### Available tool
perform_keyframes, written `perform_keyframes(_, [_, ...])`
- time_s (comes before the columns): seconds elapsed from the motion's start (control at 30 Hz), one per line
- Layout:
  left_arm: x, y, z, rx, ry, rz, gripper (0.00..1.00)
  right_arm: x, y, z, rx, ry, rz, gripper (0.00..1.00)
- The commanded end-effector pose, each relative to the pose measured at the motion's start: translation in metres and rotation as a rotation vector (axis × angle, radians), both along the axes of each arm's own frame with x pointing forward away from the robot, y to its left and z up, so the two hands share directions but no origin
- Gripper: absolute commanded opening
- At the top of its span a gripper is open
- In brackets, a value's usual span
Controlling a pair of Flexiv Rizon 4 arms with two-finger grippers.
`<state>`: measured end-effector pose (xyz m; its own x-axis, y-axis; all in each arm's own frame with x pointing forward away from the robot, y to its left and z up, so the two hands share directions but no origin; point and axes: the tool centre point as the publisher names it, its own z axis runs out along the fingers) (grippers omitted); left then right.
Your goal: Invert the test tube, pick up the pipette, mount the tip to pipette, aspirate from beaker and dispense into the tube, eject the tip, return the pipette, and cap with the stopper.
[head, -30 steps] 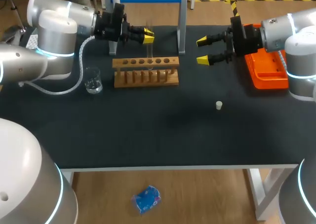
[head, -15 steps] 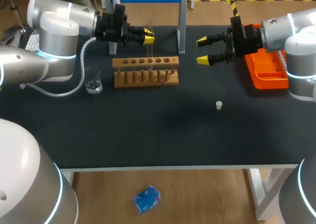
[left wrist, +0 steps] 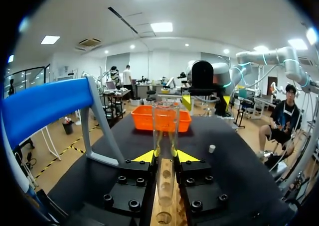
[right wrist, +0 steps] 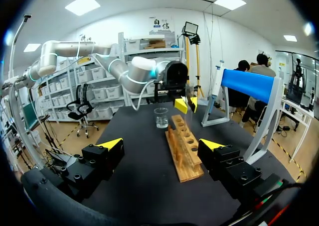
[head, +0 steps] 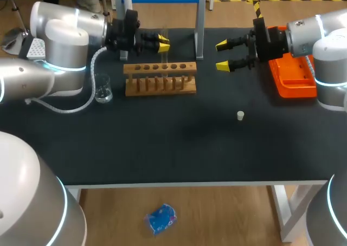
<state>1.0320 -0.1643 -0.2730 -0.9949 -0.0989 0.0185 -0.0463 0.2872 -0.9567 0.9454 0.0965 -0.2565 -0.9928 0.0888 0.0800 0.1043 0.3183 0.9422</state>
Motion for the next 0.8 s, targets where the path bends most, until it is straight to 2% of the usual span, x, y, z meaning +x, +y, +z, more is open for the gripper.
perform_keyframes(0.03, [-0.001, -0.001, -0.003, -0.006, -0.014, 0.01, 0.0, 0.0, 0.0, 0.0, 0.0, 0.0, -0.001, 1.0])
perform_keyframes(0.8, [-0.006, 0.003, -0.019, -0.028, -0.065, 0.045, 0.0, 0.0, 0.0, 0.0, 0.0, 0.0, -0.001, 1.0])
